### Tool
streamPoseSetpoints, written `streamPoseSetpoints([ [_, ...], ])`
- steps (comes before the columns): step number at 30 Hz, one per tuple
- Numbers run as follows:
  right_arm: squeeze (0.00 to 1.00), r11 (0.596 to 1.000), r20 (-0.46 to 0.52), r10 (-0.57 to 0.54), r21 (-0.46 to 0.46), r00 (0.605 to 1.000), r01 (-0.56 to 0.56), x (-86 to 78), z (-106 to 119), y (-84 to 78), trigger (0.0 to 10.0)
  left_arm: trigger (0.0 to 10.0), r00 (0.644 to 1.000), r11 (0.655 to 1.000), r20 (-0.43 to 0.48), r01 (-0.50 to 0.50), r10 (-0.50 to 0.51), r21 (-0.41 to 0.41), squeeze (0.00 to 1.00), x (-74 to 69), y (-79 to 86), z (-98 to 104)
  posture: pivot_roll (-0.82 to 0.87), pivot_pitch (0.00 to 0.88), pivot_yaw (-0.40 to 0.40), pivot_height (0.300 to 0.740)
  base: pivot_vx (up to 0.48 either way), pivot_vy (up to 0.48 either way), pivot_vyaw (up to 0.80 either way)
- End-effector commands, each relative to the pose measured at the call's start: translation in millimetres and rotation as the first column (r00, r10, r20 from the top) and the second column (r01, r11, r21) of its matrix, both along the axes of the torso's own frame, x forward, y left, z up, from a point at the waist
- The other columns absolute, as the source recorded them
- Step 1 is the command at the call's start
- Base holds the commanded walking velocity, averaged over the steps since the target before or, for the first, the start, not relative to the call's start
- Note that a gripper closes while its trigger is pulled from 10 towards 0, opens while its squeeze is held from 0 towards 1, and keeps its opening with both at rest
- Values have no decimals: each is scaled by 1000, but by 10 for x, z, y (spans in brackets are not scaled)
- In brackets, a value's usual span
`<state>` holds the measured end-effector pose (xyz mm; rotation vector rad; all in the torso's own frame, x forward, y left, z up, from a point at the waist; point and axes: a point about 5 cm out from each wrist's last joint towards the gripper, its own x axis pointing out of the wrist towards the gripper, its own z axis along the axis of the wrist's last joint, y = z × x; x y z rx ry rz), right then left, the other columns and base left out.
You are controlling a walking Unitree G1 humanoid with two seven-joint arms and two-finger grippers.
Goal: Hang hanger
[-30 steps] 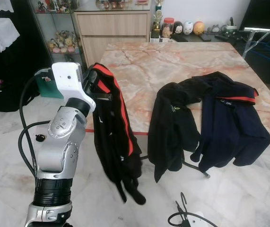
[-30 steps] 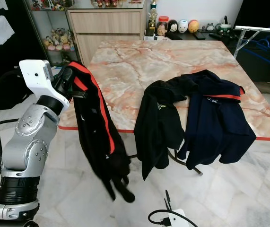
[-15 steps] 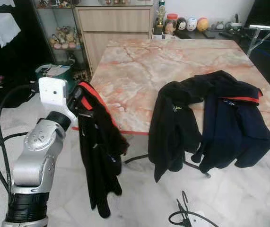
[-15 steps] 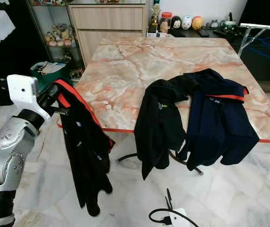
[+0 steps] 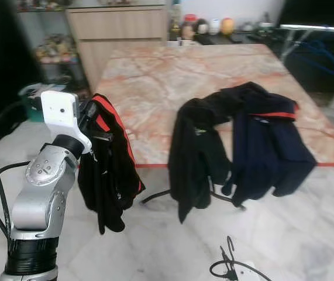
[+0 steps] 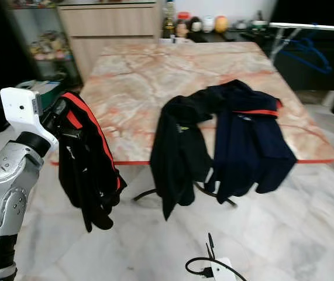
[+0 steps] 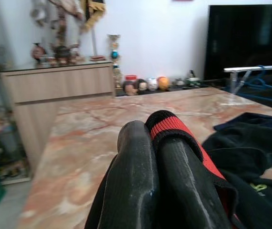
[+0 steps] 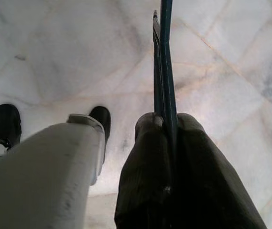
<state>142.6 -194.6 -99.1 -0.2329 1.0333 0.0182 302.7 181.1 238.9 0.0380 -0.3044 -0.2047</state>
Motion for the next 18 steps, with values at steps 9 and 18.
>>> streamPoseSetpoints([
  [9,0,1000,-16,16,4,1000,-16,-16,-9,6,10000,10000,998,998,44,-42,40,39,0,-1,23,101,91,0,11,740,0,-269,-769],
  [18,0,1000,-7,8,10,1000,-8,-10,-5,8,10000,10000,998,999,44,-40,39,19,0,9,32,113,91,0,11,740,0,-46,-567],
])
